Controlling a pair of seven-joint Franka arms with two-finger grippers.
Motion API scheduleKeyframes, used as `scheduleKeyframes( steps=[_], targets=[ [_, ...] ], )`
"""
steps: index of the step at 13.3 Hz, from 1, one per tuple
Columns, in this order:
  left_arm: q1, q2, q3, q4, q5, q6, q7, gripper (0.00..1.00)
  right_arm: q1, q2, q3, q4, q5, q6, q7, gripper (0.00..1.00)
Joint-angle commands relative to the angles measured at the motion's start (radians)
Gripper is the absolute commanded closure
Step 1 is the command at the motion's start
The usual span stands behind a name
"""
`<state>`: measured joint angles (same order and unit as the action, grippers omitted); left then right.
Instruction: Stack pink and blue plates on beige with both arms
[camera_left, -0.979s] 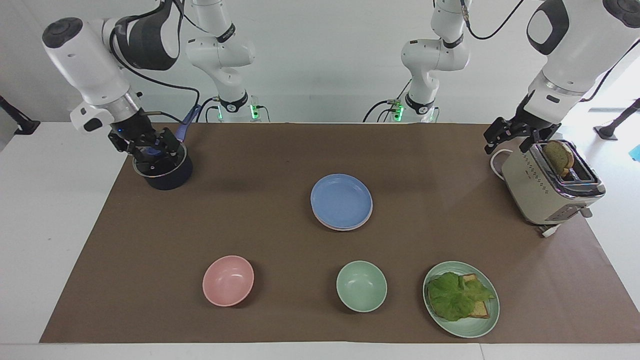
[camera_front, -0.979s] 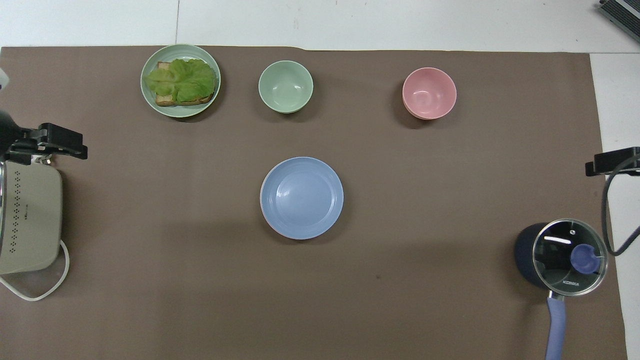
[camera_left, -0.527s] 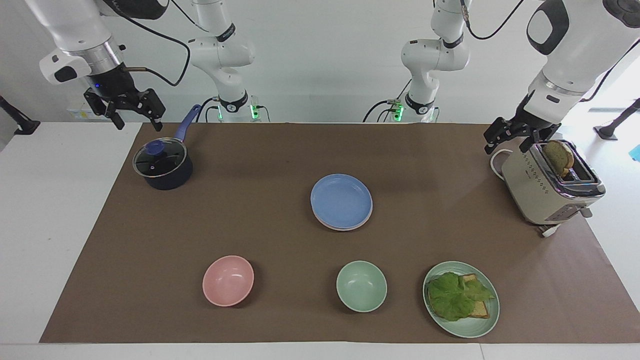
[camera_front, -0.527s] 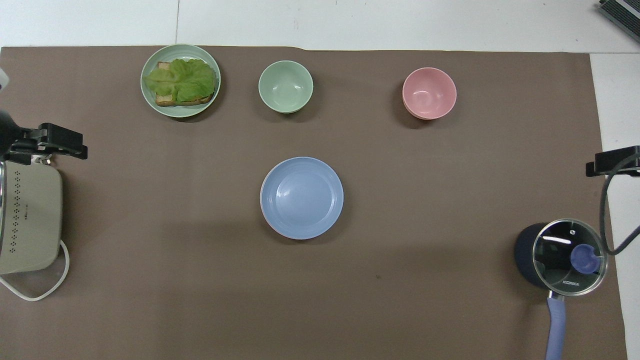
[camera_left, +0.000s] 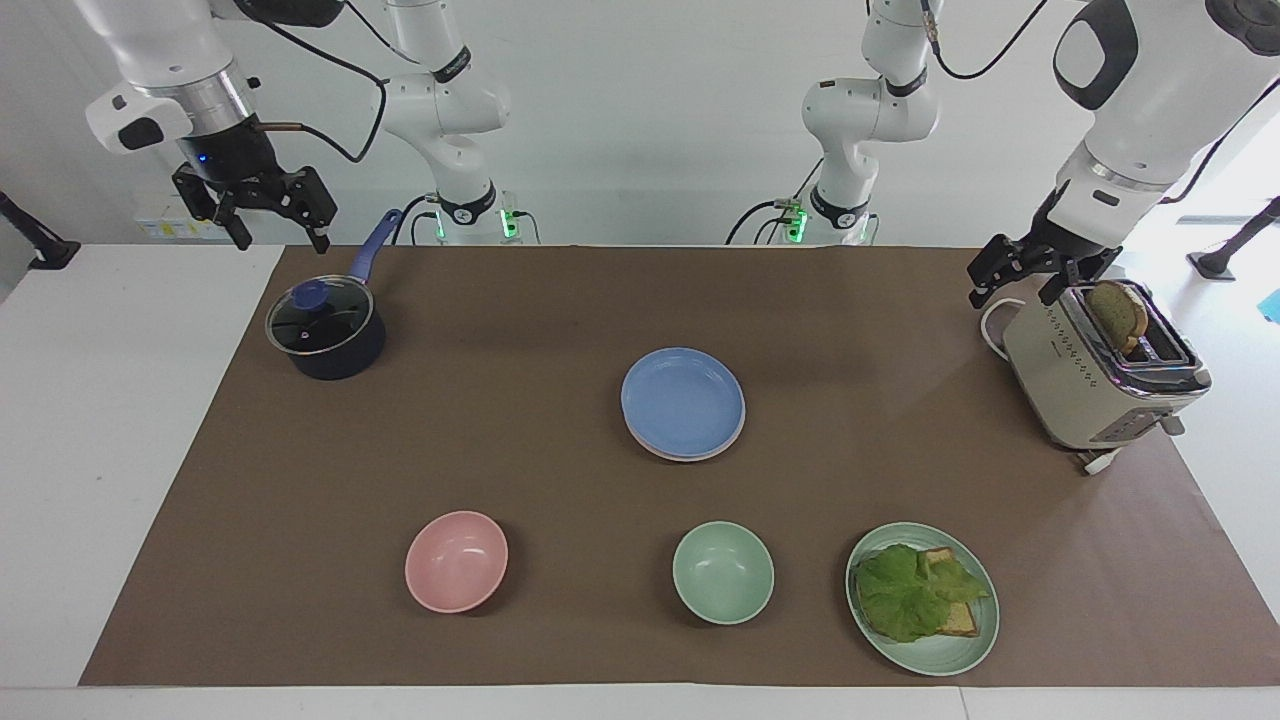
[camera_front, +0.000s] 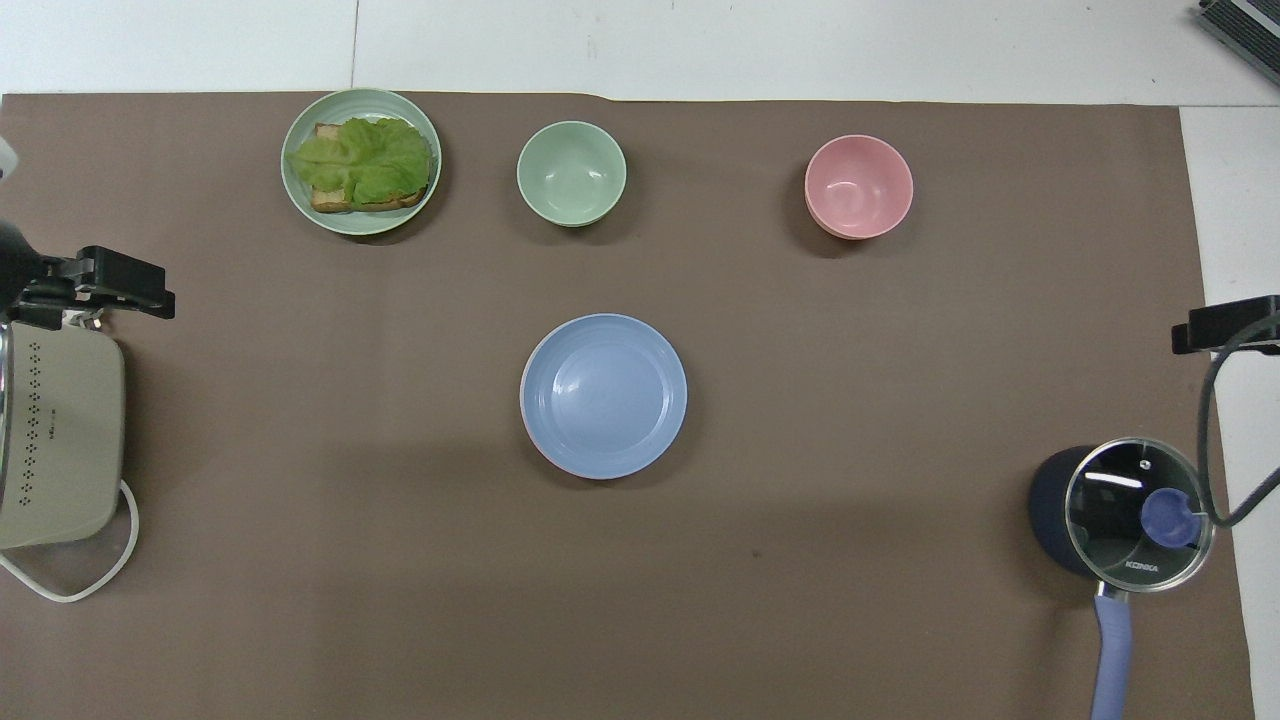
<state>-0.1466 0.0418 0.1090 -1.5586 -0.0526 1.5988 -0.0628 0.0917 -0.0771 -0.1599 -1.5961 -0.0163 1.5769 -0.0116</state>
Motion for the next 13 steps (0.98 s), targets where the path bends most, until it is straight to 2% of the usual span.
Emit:
scheduleKeyframes(
  steps=[1,7,10,13],
  targets=[
    [0.005,-0.013,-0.006,-0.009,0.020,-0.008,0.008,0.00,0.011,-0.015,0.023,-0.019,-0.022,0.008,-0.014,0.00],
    [0.005,-0.013,-0.006,-0.009,0.019,-0.008,0.008,0.00,0.008,-0.024,0.014,-0.041,-0.021,0.005,-0.027,0.00],
    [0.005,-0.013,-0.006,-0.009,0.020,-0.008,0.009,0.00,0.000,0.017,0.013,0.020,-0.008,-0.057,-0.027,0.00],
    [0.005,-0.013,-0.006,-0.009,0.020,-0.008,0.009,0.00,-0.003,0.005,0.010,-0.001,-0.008,-0.041,-0.025,0.00]
  ],
)
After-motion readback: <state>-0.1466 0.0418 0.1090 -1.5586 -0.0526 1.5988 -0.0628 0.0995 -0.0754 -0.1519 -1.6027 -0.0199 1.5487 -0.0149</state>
